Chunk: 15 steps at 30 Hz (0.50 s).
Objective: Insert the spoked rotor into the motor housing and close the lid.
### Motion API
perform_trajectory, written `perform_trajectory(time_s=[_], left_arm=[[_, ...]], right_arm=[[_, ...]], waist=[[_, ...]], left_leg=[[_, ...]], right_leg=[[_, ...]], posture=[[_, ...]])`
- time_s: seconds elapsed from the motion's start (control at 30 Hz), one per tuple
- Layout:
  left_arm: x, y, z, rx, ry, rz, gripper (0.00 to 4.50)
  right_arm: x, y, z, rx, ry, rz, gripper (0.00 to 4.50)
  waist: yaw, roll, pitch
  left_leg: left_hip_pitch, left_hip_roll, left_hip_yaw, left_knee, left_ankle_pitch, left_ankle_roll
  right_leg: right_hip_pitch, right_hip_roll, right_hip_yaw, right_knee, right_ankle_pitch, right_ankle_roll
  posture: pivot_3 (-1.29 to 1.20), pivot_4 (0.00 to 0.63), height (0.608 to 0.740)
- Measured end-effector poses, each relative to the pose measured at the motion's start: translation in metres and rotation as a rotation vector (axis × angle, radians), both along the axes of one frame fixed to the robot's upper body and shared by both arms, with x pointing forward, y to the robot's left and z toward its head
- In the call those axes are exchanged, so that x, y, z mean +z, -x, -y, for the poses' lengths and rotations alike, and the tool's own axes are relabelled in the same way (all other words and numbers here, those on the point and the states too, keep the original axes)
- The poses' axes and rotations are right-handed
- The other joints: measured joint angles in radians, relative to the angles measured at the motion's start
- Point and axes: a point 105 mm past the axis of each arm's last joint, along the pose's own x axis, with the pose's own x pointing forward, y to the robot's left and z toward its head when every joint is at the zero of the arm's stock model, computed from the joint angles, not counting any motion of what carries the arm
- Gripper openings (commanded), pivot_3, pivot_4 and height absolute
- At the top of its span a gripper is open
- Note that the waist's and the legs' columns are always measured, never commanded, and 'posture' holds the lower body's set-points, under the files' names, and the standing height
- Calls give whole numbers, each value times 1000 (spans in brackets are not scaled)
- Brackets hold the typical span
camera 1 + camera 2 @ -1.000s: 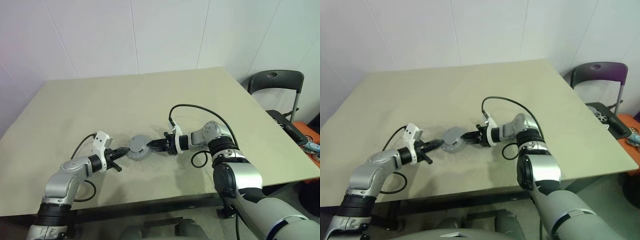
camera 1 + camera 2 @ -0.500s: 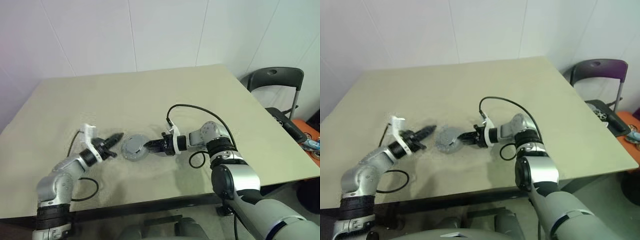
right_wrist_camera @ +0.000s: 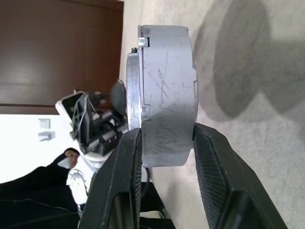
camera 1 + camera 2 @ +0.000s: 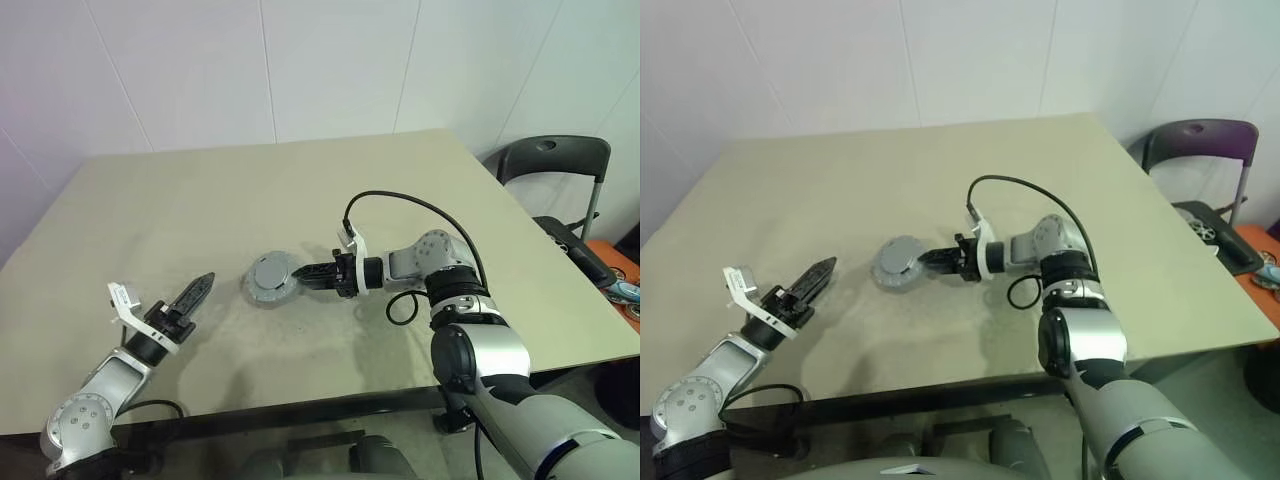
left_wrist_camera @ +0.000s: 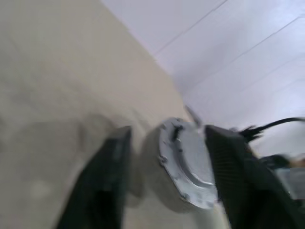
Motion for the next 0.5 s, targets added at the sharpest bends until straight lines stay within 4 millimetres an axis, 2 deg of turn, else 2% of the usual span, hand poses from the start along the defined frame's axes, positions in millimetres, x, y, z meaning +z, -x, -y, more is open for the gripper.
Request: perform_trajectory(time_s=[0.07,0.1,0.5], left_arm=[[3,2,4,-19,42,6,4403],[4,3,6,-31,68,6,4489],[9,3,21,-100,139,-1,4500]], right_arm=[[5,-2,1,1,-3,12,1223],[9,-2,1,4,-7,23,1223],[30,3,-6,51,-68,59,1223]], waist=[[0,0,0],[0,0,0],[0,0,0]], left_leg=[[0,0,0,0,0,0],[0,0,0,0,0,0],[0,0,2,0,0,0]], right_leg=[[0,0,0,0,0,0],[0,0,0,0,0,0],[0,1,0,0,0,0]], posture=[[0,0,740],[0,0,740],[0,0,740]])
